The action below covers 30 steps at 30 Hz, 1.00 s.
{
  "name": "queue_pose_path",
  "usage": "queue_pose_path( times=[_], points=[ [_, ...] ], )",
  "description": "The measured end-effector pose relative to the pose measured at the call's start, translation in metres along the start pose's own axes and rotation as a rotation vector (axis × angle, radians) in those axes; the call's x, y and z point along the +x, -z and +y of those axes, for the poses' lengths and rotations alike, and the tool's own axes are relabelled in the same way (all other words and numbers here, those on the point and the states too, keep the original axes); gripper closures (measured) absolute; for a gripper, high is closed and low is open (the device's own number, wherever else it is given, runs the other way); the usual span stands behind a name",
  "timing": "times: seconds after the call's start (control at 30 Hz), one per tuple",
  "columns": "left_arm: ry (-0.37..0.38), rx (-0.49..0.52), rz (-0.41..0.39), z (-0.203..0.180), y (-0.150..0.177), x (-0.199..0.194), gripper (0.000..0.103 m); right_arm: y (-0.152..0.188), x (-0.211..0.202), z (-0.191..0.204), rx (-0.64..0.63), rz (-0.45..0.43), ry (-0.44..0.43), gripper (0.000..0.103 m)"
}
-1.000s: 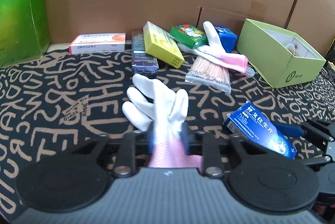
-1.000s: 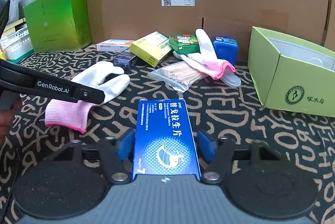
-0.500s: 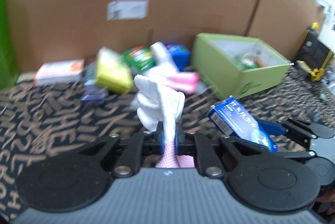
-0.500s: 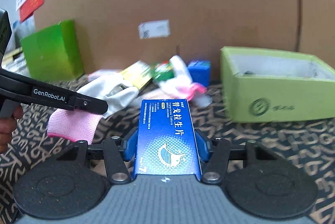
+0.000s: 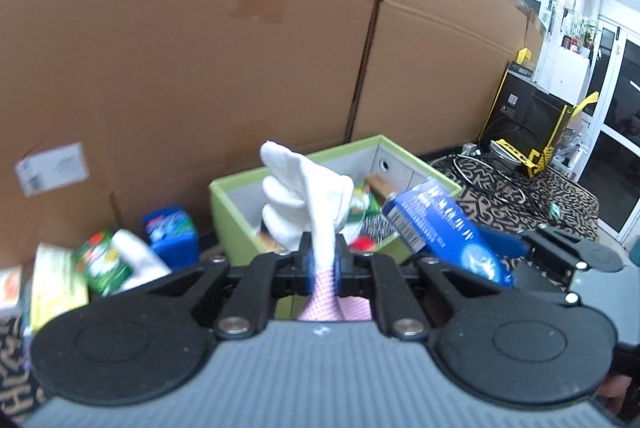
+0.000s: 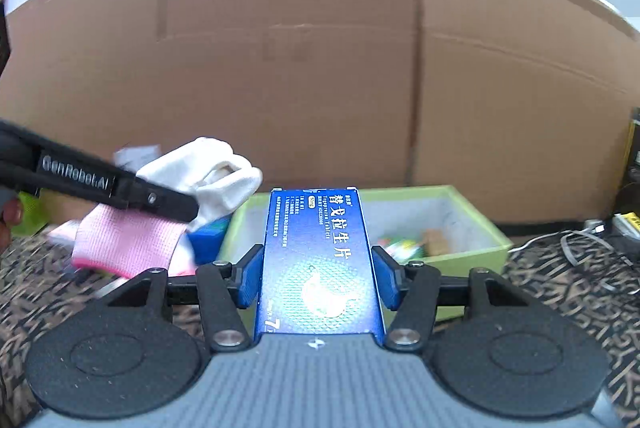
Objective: Organize objects
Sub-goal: 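Carry the glove and blue box into the lime-green box and open both tools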
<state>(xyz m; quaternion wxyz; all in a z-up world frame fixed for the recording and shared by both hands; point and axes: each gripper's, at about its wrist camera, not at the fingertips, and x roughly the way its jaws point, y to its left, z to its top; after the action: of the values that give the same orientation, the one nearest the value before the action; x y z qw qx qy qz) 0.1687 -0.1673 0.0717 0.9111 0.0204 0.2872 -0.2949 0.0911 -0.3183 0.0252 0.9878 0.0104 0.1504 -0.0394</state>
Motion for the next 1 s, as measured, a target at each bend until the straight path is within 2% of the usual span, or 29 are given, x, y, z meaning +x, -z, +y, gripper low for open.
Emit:
queue_pose_path(
  times=[0.23, 0.33, 0.4, 0.57, 0.7, 0.73, 0.77, 0.8, 0.83, 0.93, 1.0],
  points=[
    [-0.060, 0.013, -0.037, -0.006, -0.034, 0.060, 0.095, -0.022, 0.051, -0.046, 0.022, -0.029, 0.123, 0.042],
    [-0.073, 0.018, -0.021, -0.002, -0.041, 0.084, 0.094, -0.027, 0.077, -0.059, 0.023, -0.026, 0.154, 0.042],
    [-0.094, 0.033, 0.007, -0.001, -0.037, 0.102, 0.094, -0.026, 0.093, -0.065, 0.026, -0.018, 0.156, 0.042],
    [-0.092, 0.016, 0.080, 0.008, -0.018, 0.135, 0.094, -0.012, 0.127, -0.066, 0.007, 0.042, 0.147, 0.042],
    [-0.097, 0.029, 0.102, 0.012, -0.008, 0.147, 0.091, 0.002, 0.148, -0.067, -0.012, 0.096, 0.157, 0.042],
    [-0.097, 0.029, 0.097, 0.013, -0.006, 0.148, 0.079, 0.005, 0.153, -0.068, -0.019, 0.121, 0.155, 0.041],
    [-0.095, 0.031, 0.088, 0.014, -0.004, 0.148, 0.066, 0.007, 0.155, -0.069, -0.030, 0.139, 0.157, 0.036],
    [-0.097, 0.033, 0.072, 0.015, -0.001, 0.146, 0.037, 0.009, 0.155, -0.069, -0.043, 0.145, 0.166, 0.032],
    [-0.105, 0.035, 0.044, 0.014, 0.000, 0.142, 0.021, 0.010, 0.152, -0.069, -0.054, 0.136, 0.172, 0.027],
    [-0.139, 0.047, -0.033, 0.012, 0.004, 0.128, 0.004, 0.008, 0.138, -0.071, -0.061, 0.106, 0.193, 0.021],
    [-0.141, 0.023, -0.055, 0.011, 0.002, 0.118, 0.000, 0.002, 0.124, -0.072, -0.034, 0.077, 0.196, 0.019]
  ],
)
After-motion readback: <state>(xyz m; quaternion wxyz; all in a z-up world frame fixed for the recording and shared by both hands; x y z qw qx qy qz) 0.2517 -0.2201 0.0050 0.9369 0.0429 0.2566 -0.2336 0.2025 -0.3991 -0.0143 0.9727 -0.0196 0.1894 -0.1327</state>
